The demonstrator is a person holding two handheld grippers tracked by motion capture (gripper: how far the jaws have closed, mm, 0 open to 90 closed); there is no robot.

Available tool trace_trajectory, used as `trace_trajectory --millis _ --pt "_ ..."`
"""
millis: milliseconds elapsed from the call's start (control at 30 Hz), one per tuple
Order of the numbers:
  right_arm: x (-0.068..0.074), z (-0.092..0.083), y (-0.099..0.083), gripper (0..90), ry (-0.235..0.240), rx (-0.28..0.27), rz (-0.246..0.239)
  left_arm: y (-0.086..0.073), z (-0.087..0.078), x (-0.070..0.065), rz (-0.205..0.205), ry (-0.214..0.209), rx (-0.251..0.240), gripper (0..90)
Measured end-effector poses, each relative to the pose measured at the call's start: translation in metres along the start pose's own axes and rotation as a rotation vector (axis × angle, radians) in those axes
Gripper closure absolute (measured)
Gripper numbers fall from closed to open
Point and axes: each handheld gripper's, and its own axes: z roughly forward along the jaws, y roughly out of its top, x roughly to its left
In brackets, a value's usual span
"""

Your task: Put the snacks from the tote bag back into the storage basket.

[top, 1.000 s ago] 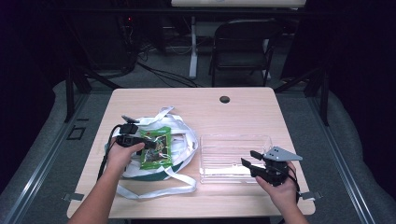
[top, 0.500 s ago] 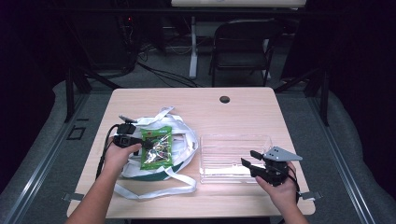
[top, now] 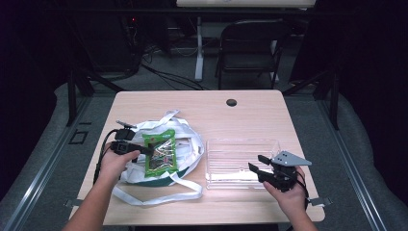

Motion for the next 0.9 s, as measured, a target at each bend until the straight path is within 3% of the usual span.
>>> trace_trajectory --millis 200,533,800,867,900 --pt "0.0 0.0 0.0 49.3 -0.002 -0.001 0.002 -0.004 -0.004 0.007 -0.026 -0.032 -0.039 73.1" --pt "-0.001 -0.001 0.0 49.2 -0.002 -0.009 0.008 -0.002 -0.009 0.005 0.009 -0.023 -0.065 73.4" --pt "-0.001 0.0 0.001 49.1 0.002 0.011 0.005 -0.001 -0.02 -0.001 0.031 -0.031 -0.117 73.4" --pt "0.0 0.002 0.001 49.3 -0.004 0.032 -0.018 -0.002 -0.023 -0.001 0.038 -0.037 -0.136 73.4" --pt "0.003 0.003 0.002 50.7 -0.016 0.031 -0.053 -0.003 -0.026 -0.003 0.048 -0.027 -0.155 73.4"
